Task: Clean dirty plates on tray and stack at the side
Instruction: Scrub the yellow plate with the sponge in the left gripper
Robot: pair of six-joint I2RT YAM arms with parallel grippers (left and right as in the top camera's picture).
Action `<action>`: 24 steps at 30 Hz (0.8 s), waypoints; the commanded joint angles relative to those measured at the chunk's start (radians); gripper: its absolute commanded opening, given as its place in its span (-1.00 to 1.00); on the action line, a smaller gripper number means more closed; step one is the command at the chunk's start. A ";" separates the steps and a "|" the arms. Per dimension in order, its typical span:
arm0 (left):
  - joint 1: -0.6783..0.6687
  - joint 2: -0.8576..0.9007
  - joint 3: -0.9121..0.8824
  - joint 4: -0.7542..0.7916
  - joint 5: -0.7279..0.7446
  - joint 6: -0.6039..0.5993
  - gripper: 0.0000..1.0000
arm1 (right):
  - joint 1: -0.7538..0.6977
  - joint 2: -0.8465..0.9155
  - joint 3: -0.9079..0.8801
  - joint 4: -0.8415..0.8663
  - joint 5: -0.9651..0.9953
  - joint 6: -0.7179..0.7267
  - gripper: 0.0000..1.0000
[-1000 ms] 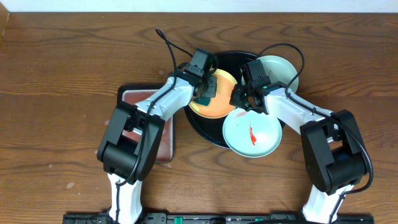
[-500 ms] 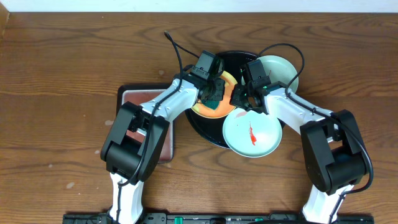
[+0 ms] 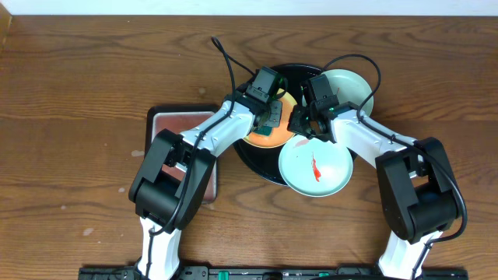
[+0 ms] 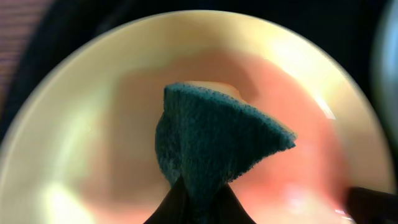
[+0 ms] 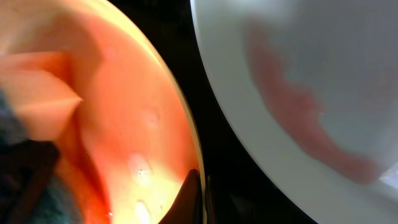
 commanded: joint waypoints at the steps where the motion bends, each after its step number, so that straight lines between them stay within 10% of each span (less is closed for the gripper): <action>1: 0.029 0.042 -0.017 -0.062 -0.237 0.056 -0.85 | 0.020 0.023 0.000 -0.019 -0.018 -0.005 -0.98; 12: 0.044 0.042 -0.017 -0.086 -0.361 0.142 -0.86 | 0.020 0.023 0.000 -0.032 -0.017 -0.005 -0.98; 24: 0.029 0.047 -0.018 0.050 0.182 0.140 -0.85 | 0.020 0.023 0.000 -0.032 -0.018 -0.005 -0.98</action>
